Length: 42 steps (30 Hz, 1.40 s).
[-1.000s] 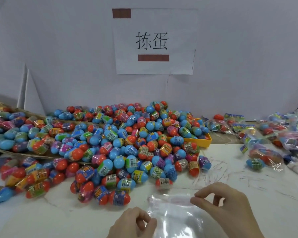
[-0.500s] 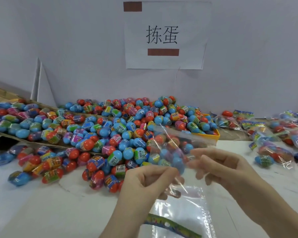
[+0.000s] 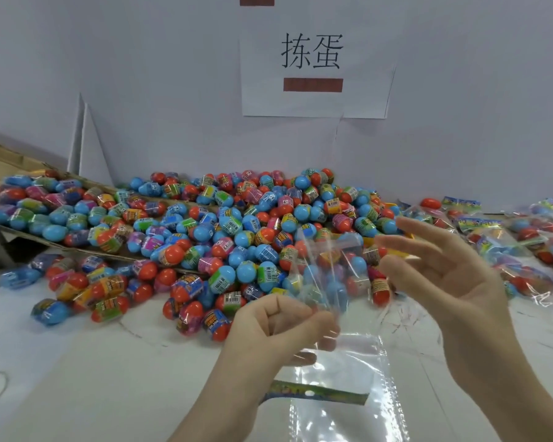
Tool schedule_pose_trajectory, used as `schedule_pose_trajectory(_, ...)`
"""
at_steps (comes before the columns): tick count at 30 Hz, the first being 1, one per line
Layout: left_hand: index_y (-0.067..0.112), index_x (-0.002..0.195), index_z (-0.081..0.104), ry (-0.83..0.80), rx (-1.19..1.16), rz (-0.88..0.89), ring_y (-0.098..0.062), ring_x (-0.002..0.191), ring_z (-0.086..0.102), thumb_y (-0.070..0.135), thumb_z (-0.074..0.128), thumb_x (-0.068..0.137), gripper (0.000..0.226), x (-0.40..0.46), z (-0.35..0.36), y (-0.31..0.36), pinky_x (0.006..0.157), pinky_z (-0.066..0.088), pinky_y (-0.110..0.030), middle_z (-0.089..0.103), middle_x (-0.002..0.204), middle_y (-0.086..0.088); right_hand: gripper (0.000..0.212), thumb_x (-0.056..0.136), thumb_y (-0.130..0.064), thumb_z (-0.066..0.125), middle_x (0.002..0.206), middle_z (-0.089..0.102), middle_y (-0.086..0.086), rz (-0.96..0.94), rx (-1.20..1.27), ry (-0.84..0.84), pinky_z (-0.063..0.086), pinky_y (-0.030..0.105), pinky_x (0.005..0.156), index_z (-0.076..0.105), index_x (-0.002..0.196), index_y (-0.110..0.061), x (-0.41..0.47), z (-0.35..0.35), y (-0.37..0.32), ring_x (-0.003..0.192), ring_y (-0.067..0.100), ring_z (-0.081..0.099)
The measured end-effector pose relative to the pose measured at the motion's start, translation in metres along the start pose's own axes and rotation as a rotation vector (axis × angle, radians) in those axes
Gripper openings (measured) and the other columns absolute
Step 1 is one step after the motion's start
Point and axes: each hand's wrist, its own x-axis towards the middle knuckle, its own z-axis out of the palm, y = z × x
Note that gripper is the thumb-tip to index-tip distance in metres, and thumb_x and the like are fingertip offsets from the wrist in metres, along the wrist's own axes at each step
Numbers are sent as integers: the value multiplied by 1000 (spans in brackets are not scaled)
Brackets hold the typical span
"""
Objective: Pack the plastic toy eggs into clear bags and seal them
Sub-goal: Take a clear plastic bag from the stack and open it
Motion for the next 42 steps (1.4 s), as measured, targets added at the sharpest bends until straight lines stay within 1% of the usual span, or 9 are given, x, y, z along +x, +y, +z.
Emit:
schedule_pose_trajectory(6, 24, 69, 59, 374, 343, 386, 5, 55, 58, 43, 76, 55, 29, -9, 5, -8, 51, 42, -8, 66, 61, 16, 92, 31, -48, 75, 113, 58, -21, 145, -198, -80, 47, 19, 75, 42, 116, -44, -12, 27, -4, 89, -2, 61)
schedule_pose_trajectory(10, 23, 78, 66, 694, 937, 991, -4, 62, 64, 37, 54, 85, 20, -6, 12, -23, 55, 49, -24, 68, 75, 19, 66, 74, -10, 71, 96, 69, -14, 327, 42, -8, 48, 14, 58, 43, 133, -19, -26, 48, 9, 77, 3, 63)
schedule_pose_trajectory(13, 14, 79, 71, 779, 1068, 1081, -14, 81, 70, 21, 49, 90, 25, -7, 19, -32, 68, 50, -27, 71, 89, 6, 57, 44, -20, 80, 73, 72, -12, 202, 121, 68, 49, 11, 56, 70, 100, -18, -42, 65, 7, 66, 2, 67)
schedule_pose_trajectory(19, 19, 106, 66, 452, 1069, 878, -9, 103, 63, 63, 41, 82, 56, -22, 5, -39, 81, 43, -22, 64, 114, 7, 29, 56, -10, 65, 78, 73, 10, 352, 254, 35, 55, 22, 62, 72, 84, -12, -34, 47, 20, 73, 21, 71)
schedule_pose_trajectory(22, 43, 107, 59, 454, 655, 555, 15, 105, 51, 80, 53, 56, 63, -30, -17, -25, 86, 35, -2, 59, 117, 29, 26, 60, -6, 71, 81, 72, 18, 438, 237, -245, 53, 20, 58, 73, 86, -6, -29, 31, 15, 68, 25, 70)
schedule_pose_trajectory(27, 28, 89, 75, -140, 275, -101, -13, 92, 67, 51, 78, 59, 37, -25, -42, -5, 83, 52, -24, 72, 96, 2, 22, 64, -7, 78, 77, 72, 14, 544, 179, -559, 52, 20, 60, 75, 83, -20, -23, 29, 17, 62, 18, 68)
schedule_pose_trajectory(33, 9, 66, 76, 199, 53, -106, -17, 49, 66, 9, 71, 66, 5, -23, -43, -23, 42, 47, -16, 72, 67, -13, 40, 45, -39, 82, 74, 73, 4, 483, -55, -437, 49, 16, 54, 73, 80, -22, -6, 36, 26, 61, 11, 66)
schedule_pose_trajectory(37, 12, 57, 74, 300, 7, -130, -11, 45, 62, 12, 82, 54, 8, -21, -55, -29, 40, 42, -11, 72, 66, -8, 24, 73, -42, 67, 71, 68, -5, 190, -580, -57, 51, 25, 63, 70, 85, -21, 29, 18, 57, 66, 10, 62)
schedule_pose_trajectory(42, 2, 80, 69, 342, -44, -164, -5, 46, 56, 25, 87, 38, 51, -18, -58, -31, 44, 41, -18, 65, 59, -6, 37, 73, -43, 71, 83, 47, -17, 48, -1054, -410, 35, 25, 64, 65, 106, -28, 26, 15, 94, 79, 8, 46)
